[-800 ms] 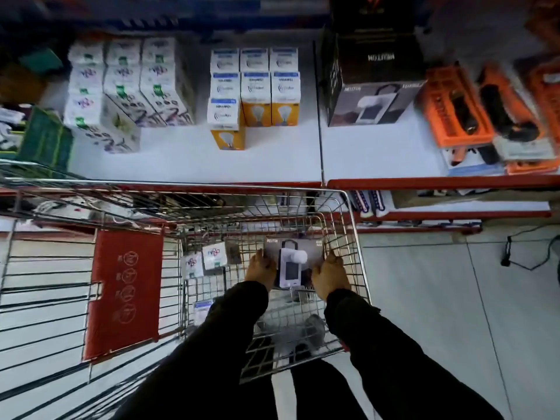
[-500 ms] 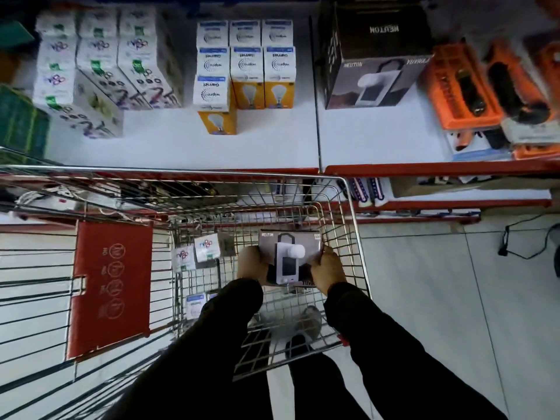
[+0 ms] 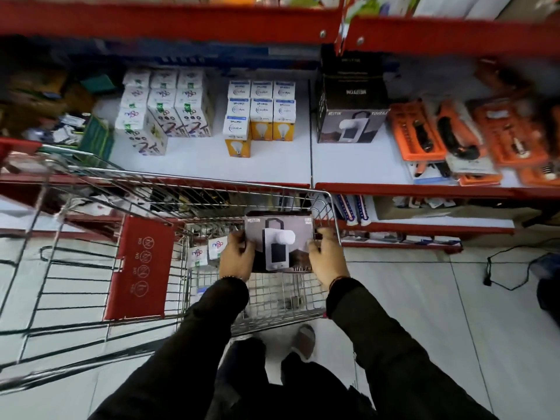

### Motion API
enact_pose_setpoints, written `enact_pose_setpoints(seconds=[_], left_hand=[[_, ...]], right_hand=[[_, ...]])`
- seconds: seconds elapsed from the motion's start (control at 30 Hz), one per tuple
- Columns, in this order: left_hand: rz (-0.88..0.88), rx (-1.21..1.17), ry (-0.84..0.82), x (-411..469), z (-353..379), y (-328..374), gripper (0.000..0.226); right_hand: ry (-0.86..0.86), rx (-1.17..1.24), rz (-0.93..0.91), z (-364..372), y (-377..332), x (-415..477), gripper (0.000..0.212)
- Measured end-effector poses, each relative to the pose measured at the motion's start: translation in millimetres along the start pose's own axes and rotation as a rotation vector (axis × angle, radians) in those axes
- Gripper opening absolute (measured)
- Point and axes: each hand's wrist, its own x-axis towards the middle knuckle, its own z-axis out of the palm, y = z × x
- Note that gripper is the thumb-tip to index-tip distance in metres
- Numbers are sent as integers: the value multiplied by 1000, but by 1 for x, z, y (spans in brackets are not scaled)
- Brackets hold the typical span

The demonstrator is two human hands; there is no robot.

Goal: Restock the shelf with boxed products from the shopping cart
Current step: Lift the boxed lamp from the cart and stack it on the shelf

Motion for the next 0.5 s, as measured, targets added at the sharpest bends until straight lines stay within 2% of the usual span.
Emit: enact_pose_setpoints(seconds=[0.13,0.27,0.4,0.5], left_hand=[[149,-110,43,-21,-13,32,30],[334,-178,63,-32,-13,67,29],[505,-179,8,-30,-4,105,47],[599,-94,-6,-21,9,134,50]], right_hand=[[138,23,-168,-28,-12,-12,35],[269,59,-259,-56,-19,-16,44],[407,141,-330,-90,-27,-8,39],[453,151,-324,-117,-29,4,39]])
